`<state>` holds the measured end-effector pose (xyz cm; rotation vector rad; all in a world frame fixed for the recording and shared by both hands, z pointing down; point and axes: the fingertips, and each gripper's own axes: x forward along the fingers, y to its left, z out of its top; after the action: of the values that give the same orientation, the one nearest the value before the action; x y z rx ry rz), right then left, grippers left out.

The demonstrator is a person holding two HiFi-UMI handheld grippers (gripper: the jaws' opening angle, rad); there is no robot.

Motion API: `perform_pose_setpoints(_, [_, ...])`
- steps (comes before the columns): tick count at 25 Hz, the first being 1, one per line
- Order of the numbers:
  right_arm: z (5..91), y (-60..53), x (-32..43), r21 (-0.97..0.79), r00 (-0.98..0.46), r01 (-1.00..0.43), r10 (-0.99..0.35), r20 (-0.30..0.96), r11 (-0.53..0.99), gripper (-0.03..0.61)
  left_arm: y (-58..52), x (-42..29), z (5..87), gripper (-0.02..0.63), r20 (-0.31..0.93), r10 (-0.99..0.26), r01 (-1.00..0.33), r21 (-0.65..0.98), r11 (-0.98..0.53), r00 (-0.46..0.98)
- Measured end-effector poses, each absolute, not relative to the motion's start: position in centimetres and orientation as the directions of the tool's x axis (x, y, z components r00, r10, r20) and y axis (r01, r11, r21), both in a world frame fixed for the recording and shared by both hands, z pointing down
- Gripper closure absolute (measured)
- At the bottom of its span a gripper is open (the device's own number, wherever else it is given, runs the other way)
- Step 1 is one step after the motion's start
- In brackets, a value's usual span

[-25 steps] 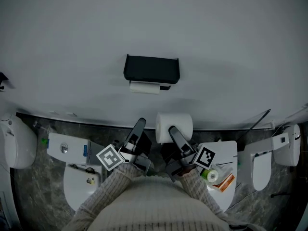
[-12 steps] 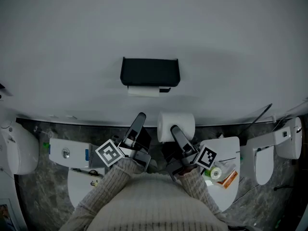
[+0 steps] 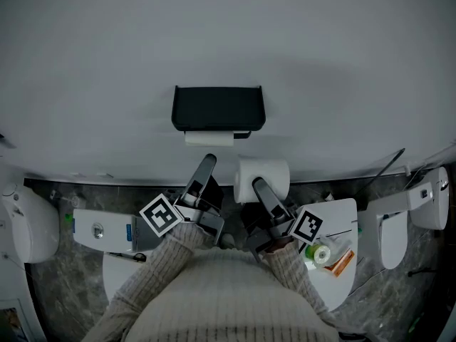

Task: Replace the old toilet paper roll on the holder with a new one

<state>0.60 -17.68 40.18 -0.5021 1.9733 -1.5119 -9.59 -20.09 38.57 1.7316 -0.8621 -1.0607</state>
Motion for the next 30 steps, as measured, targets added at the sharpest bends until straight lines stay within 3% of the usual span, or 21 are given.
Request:
perform_pose_setpoints(21, [40.2, -20.9, 1.5, -0.960, -0.705, 0.080, -0.665, -0.245, 0.268, 0.078, -24.2, -11.0, 37.9, 0.372, -0.302, -0.884, -0.103, 0.928, -0.358, 0.356])
perform_pose_setpoints(26, [40.1, -20.9, 1.5, -0.960, -0.705, 0.085, -0.665, -0.248, 0.268, 0.078, -24.2, -11.2, 37.7, 0.445, -0.321, -0.879, -0.077, 0.926, -0.369, 0.353])
perform_pose_setpoints(30, [40.3, -20.8, 1.6, -0.960, -0.708, 0.078, -0.663, -0.244, 0.269, 0.078, -24.0, -11.1, 37.7, 0.453, -0.322, -0.878, -0.077, 0.925, -0.371, 0.354])
